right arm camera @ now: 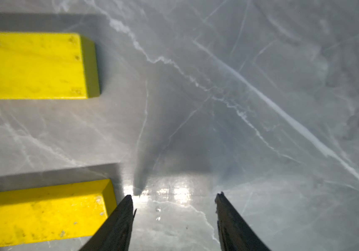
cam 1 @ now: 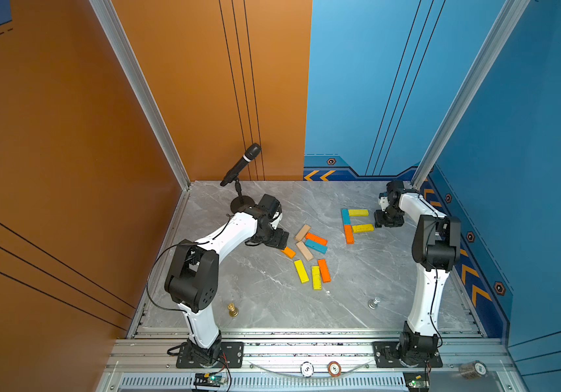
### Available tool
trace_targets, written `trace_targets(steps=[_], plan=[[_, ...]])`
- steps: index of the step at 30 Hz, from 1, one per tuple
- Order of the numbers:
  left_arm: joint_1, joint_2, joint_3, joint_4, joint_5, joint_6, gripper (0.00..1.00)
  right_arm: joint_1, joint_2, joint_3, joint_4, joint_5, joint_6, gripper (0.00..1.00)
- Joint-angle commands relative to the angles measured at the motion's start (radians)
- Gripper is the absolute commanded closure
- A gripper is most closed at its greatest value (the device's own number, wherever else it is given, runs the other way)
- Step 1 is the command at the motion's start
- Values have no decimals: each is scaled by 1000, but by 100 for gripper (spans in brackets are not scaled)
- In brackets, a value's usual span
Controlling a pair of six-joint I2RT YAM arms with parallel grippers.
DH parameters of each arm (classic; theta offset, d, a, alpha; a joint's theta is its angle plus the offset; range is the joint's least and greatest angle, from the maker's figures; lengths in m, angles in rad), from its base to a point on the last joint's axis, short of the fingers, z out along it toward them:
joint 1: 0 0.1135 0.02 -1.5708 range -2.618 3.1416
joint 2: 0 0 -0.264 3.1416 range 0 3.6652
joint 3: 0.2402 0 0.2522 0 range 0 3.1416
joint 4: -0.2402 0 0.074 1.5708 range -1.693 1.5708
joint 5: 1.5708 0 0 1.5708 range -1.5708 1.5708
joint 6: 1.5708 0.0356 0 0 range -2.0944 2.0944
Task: Assemble the number 6 with building blocks
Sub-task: Assemble the building block at the center of the board.
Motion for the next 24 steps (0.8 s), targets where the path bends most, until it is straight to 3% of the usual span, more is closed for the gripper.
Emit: trace_targets(steps=[1, 24], plan=[[-9, 16, 28, -21, -16, 13, 8, -2, 15, 35, -52, -26, -27, 37], [-14, 20, 29, -21, -11, 13, 8, 10, 11, 45, -85, -50, -17, 33]])
